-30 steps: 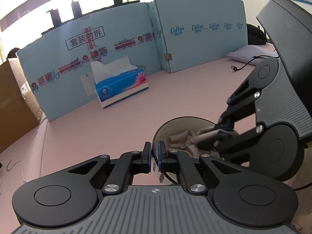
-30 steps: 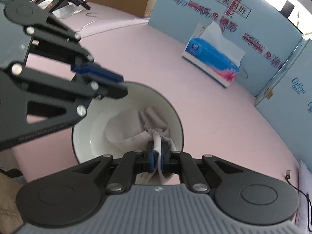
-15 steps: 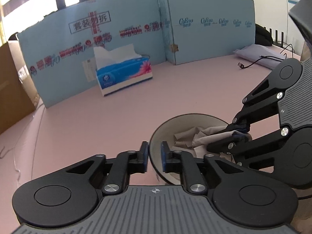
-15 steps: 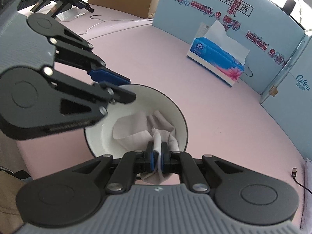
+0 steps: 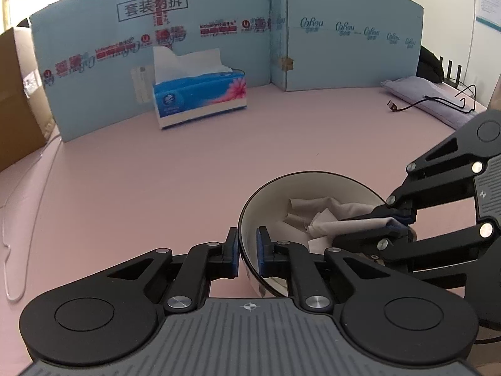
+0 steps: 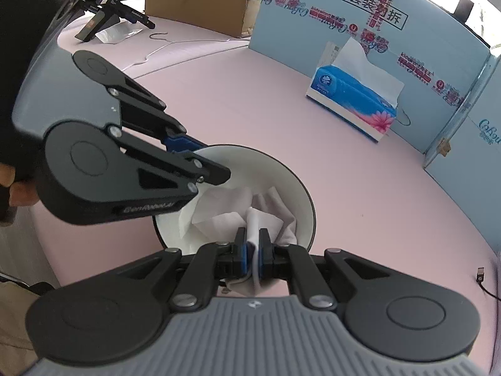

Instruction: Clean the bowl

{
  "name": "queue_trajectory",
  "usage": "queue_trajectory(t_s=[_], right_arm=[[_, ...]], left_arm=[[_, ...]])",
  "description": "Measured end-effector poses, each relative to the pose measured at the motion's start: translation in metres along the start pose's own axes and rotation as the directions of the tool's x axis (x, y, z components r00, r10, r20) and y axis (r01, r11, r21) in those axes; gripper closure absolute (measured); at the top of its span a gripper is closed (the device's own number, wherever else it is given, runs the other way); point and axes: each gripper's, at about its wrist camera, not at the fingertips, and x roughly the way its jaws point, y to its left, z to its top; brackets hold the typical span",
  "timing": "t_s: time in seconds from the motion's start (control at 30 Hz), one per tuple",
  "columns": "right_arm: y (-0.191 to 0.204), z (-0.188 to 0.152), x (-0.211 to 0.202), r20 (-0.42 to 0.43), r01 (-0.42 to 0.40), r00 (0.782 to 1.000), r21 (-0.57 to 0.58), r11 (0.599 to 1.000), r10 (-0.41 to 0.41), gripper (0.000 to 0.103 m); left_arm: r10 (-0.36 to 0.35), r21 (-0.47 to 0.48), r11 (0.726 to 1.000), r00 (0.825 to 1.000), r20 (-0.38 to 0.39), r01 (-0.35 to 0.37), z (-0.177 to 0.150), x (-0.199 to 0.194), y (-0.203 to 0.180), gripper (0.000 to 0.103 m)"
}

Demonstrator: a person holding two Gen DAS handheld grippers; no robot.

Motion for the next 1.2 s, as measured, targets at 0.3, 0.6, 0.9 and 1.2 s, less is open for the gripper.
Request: queue_trajectory(t_s=[0.3, 0.6, 0.9, 1.2], right_arm=[[0.001, -0.004, -0.007, 0.044, -0.093, 0.995, 0.071, 0.993, 0.090, 0.096], [0.001, -0.006, -0.006, 0.018, -0.162, 0.987, 0.130, 0.978, 0.161, 0.095], [0.005, -0.009, -0.007, -0.022, -0.095, 0.995, 0.098, 0.991, 0.097, 0.096], [0.005, -0.005, 0.000, -0.013, 0.041, 0.999, 0.016, 0.999, -0.040, 0.096]], left_arm=[[0.051, 0.062, 0.997, 0.998, 0.033, -0.052, 0.006, -0.018, -0.004, 0.095], [0.069, 0.125, 0.989, 0.995, 0.076, -0.078, 0.009, -0.027, -0.022, 0.097], [0.036, 0.110, 0.993, 0.994, 0.102, -0.048, 0.007, -0.034, -0.021, 0.097], [0.010, 0.086, 0.996, 0.994, 0.106, -0.019, 0.004, -0.033, -0.013, 0.095]])
